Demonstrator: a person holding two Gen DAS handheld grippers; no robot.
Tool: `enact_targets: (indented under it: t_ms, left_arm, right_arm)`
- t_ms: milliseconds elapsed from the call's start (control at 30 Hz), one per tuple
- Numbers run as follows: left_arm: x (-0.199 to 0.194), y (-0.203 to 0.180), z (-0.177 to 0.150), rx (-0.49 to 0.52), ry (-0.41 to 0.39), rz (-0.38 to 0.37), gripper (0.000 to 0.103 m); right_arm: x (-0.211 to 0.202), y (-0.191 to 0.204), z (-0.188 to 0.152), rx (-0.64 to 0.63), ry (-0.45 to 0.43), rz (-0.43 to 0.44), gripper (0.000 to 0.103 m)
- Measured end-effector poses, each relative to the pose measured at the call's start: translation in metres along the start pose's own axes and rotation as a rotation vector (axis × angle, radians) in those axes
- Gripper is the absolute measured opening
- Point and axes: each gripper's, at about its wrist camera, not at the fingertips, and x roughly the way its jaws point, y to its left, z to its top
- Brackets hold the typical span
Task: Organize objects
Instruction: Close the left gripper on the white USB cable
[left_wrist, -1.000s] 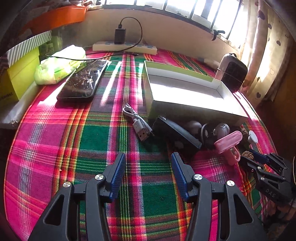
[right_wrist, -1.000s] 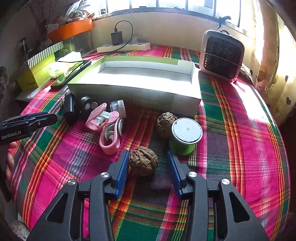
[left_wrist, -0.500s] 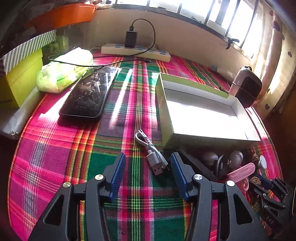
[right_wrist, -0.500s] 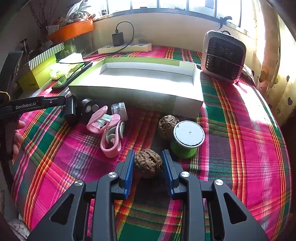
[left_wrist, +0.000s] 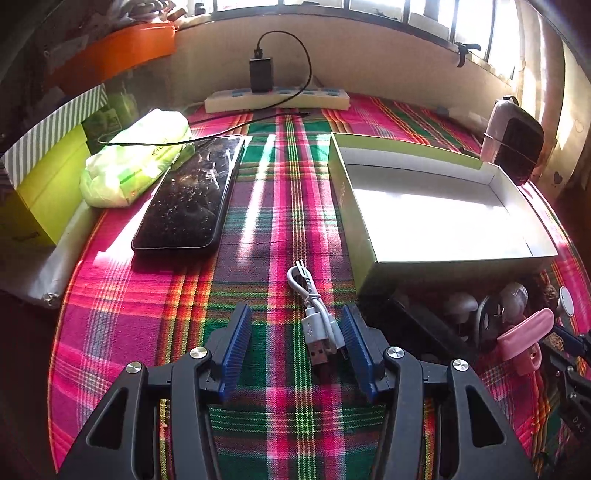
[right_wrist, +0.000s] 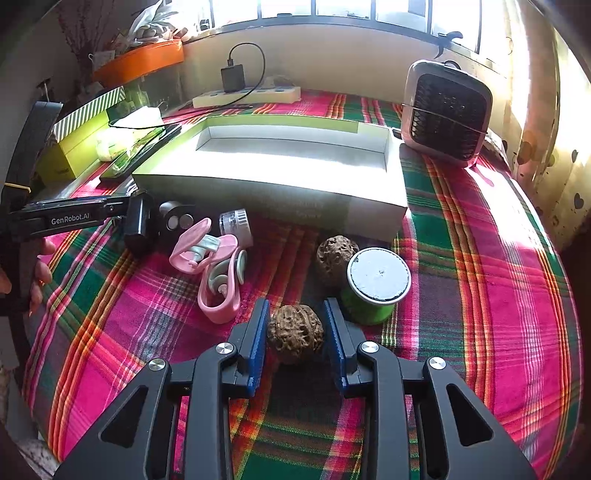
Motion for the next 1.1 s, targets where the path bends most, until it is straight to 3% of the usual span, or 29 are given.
enact_targets:
  t_ms: [367, 533, 767, 1100]
  left_arm:
    - [-0.003, 0.014, -0.006, -0.034, -0.012, 0.008, 0.047]
    - [-0.004, 0.014, -0.005, -0.04, -0.017, -0.005, 0.032]
    - [-0.004, 0.013, -0.005, -0.039, -0.023, -0.009, 0.019]
    - [-0.005, 0.01, -0.006, -0.043, -0.025, -0.029, 0.018]
  right_arm:
    - [0.001, 0.0, 0.001, 0.001, 0.0, -0.001, 0.031]
    - [0.001, 0.0, 0.001, 0.003, 0.0, -0.001, 0.031]
    - [0.001, 0.0, 0.0, 0.004, 0.0, -0.001, 0.031]
    - [0.001, 0.0, 0.0, 0.004, 0.0, -0.002, 0.031]
